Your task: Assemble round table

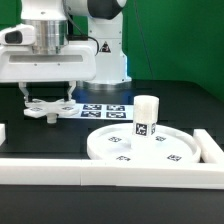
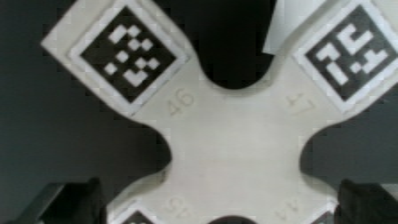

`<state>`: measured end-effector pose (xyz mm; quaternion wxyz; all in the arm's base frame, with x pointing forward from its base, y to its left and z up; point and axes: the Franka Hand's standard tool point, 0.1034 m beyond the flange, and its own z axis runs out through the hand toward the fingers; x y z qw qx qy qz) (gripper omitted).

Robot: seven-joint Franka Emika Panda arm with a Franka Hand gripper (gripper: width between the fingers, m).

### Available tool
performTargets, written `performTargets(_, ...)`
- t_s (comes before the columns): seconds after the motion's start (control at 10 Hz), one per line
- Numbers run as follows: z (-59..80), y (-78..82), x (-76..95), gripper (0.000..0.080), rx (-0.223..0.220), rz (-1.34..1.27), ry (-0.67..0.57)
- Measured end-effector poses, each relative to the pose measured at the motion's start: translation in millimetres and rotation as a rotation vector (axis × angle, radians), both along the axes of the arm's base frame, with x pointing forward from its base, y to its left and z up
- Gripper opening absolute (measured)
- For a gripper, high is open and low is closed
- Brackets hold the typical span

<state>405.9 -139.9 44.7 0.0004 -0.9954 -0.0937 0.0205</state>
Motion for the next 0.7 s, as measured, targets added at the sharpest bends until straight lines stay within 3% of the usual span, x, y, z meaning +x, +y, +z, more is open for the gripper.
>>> performTargets(0.7,-9.4,-1.7,-7.4,0.0649,0.003,0.002,0.027)
